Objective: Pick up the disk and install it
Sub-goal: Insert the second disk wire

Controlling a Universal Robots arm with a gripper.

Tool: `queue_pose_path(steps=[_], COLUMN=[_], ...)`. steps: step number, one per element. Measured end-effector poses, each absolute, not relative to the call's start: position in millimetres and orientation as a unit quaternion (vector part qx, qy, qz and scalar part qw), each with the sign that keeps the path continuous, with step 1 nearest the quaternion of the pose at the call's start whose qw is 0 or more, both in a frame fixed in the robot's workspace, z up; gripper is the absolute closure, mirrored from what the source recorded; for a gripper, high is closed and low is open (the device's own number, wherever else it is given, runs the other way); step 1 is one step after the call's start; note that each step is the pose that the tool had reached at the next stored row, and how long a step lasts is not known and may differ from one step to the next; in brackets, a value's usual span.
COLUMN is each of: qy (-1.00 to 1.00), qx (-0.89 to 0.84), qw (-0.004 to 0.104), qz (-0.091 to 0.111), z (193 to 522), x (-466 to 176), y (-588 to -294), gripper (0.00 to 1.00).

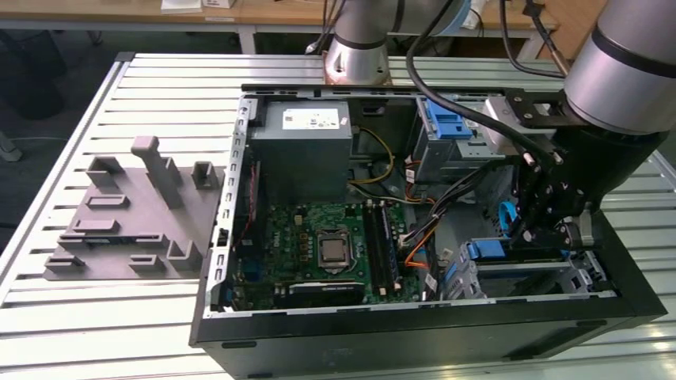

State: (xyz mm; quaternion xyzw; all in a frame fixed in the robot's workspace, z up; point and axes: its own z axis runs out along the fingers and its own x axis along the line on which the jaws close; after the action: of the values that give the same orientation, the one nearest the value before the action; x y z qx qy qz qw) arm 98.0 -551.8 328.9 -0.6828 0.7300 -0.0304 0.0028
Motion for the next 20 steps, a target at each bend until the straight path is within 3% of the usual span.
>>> queue_pose_path(steps=[2,3,20], qy=[0.730,0.730,0.730], qx=[-0.683,-0.683,-0.683], qw=[0.003,0.003,0.003], qz=[-0.030,-0.030,-0.030], z=[328.9,329.0,336.2], x=[98.0,98.0,98.0], y=[-551.8,-551.8,-552.0], gripper=[0.83,0.77,0.77])
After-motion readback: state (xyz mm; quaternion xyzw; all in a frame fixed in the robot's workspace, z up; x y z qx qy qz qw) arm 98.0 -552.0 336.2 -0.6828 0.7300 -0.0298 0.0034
